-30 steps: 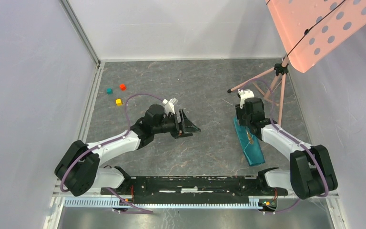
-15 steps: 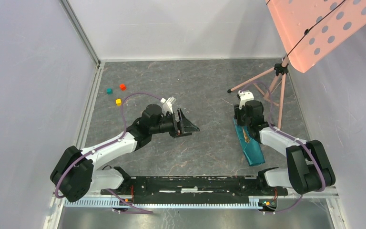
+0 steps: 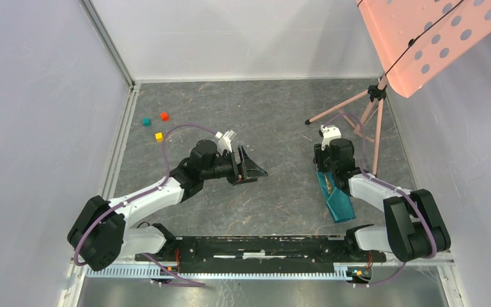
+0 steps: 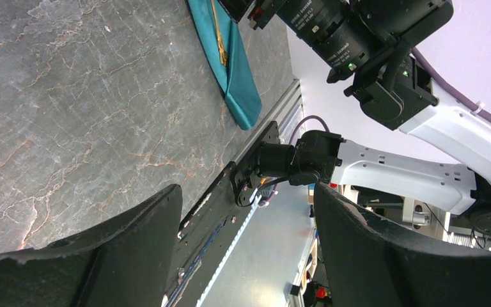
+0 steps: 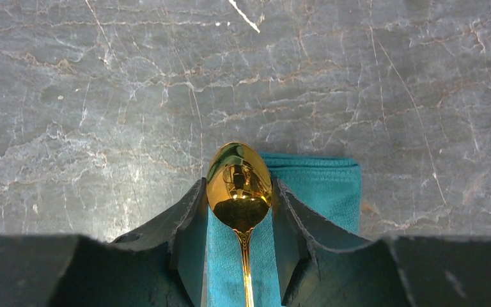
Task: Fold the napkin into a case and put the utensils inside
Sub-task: Insert the spoon into the folded napkin.
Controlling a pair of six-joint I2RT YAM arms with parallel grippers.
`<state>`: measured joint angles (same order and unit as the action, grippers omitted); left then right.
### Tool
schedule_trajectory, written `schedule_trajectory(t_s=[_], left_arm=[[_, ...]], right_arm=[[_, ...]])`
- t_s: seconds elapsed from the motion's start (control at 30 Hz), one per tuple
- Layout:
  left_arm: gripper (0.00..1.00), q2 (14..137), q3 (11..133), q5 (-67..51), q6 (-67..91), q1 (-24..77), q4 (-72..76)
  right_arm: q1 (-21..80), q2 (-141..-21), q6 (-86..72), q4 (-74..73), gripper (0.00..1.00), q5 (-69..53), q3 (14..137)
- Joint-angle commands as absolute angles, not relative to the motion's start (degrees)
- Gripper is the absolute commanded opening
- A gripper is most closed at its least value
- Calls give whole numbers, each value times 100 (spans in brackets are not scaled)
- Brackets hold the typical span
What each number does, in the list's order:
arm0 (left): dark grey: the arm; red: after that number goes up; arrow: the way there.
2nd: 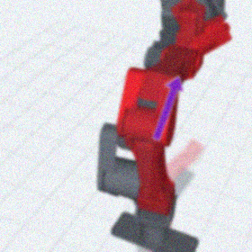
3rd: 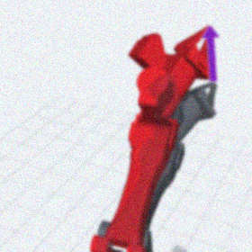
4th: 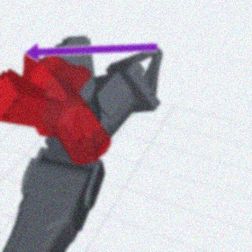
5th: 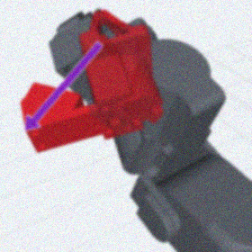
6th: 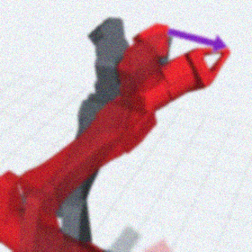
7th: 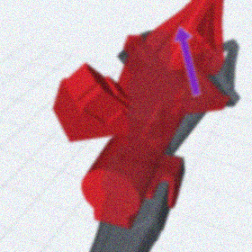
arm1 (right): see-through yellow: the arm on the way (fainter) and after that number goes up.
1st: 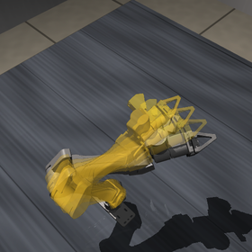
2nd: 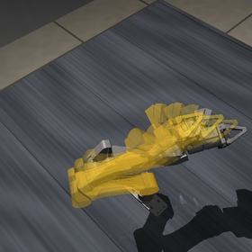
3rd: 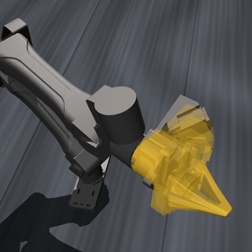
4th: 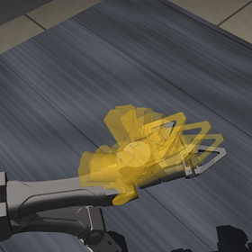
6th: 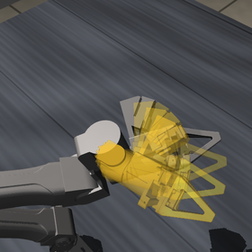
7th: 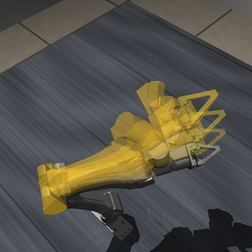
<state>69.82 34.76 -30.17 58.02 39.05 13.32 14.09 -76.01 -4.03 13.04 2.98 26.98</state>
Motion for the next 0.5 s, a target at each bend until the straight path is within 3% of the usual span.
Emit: schedule_trajectory(t_s=[0.0, 0.47], left_arm=[[82, 6873, 3577, -2997, 5669, 3925, 1421], [82, 6814, 3458, -3015, 5722, 3921, 1538]], right_arm=[[1378, -7092, -540, 1279, 20, 323, 2485], [1381, -6654, -853, 630, 20, 366, 2171]])
